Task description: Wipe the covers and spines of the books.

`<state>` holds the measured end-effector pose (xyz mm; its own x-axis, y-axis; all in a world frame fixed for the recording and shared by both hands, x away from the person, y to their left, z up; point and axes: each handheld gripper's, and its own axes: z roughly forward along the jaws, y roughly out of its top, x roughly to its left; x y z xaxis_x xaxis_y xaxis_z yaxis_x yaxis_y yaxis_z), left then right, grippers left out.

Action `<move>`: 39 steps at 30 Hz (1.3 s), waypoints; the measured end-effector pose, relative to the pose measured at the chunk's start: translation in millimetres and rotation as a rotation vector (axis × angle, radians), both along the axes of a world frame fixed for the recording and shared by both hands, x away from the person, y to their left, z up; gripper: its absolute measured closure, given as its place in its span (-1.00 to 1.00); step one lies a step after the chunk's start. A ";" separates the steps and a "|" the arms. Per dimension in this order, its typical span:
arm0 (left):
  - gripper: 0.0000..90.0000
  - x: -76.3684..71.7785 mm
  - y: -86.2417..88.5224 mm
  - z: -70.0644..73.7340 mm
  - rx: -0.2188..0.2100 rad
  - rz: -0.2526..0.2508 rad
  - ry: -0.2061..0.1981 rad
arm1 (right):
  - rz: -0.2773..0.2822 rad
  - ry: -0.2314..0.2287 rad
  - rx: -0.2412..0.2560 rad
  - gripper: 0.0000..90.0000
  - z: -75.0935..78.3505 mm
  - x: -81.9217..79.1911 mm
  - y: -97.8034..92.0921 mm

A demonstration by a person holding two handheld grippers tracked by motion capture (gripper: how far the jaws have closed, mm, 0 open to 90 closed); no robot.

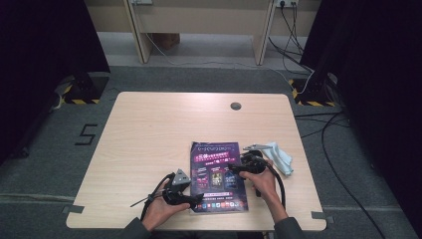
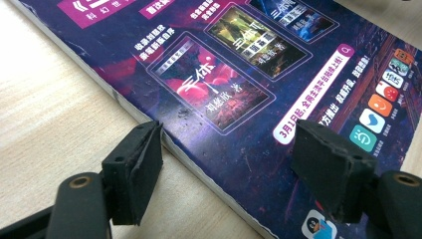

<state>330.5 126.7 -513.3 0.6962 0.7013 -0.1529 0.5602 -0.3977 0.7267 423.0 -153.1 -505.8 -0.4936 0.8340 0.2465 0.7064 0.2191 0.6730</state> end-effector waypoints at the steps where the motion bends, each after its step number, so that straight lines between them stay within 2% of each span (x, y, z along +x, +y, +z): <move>1: -0.40 -0.5 0.3 -0.5 -0.004 -0.001 -0.004 | -0.014 0.007 0.007 -0.20 0.1 -1.4 0.0; 4: -0.40 -0.6 0.7 -1.0 -0.006 -0.004 -0.009 | -0.022 0.016 0.026 -0.09 0.2 -4.6 -4.1; 7: -0.40 -2.1 0.8 -2.2 -0.013 0.002 -0.019 | -0.045 0.041 0.078 0.00 -0.7 -7.5 -9.1; 10: -0.40 -1.8 0.4 -1.6 -0.009 0.003 -0.015 | -0.053 0.036 0.096 0.04 -1.8 -12.2 -10.3; 15: -0.40 -1.9 0.2 -1.6 -0.007 0.004 -0.016 | -0.077 0.056 0.126 0.06 -1.7 -16.0 -12.1; 18: -0.40 -2.1 -0.1 -1.8 -0.007 0.009 -0.018 | -0.094 0.058 0.158 0.08 -1.4 -16.6 -13.3; 21: -0.40 -2.4 0.5 -2.2 -0.008 0.016 -0.023 | -0.096 0.038 0.172 0.10 -0.5 -16.9 -13.5; 26: -0.40 -3.1 0.7 -2.7 -0.012 0.027 -0.026 | -0.115 0.044 0.219 0.15 1.9 -18.1 -14.6; 31: -0.40 -3.4 0.9 -3.1 -0.015 0.029 -0.029 | -0.110 0.048 0.252 0.27 5.8 -20.0 -18.2; 39: -0.40 -2.9 1.5 -2.8 -0.013 0.026 -0.026 | -0.093 0.056 0.285 0.31 9.8 -21.8 -20.2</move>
<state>327.6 128.2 -516.1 0.6815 0.7174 -0.1442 0.5508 -0.3732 0.7465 401.2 -173.3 -496.0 -0.3976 0.7684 0.5015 0.7520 -0.0402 0.6579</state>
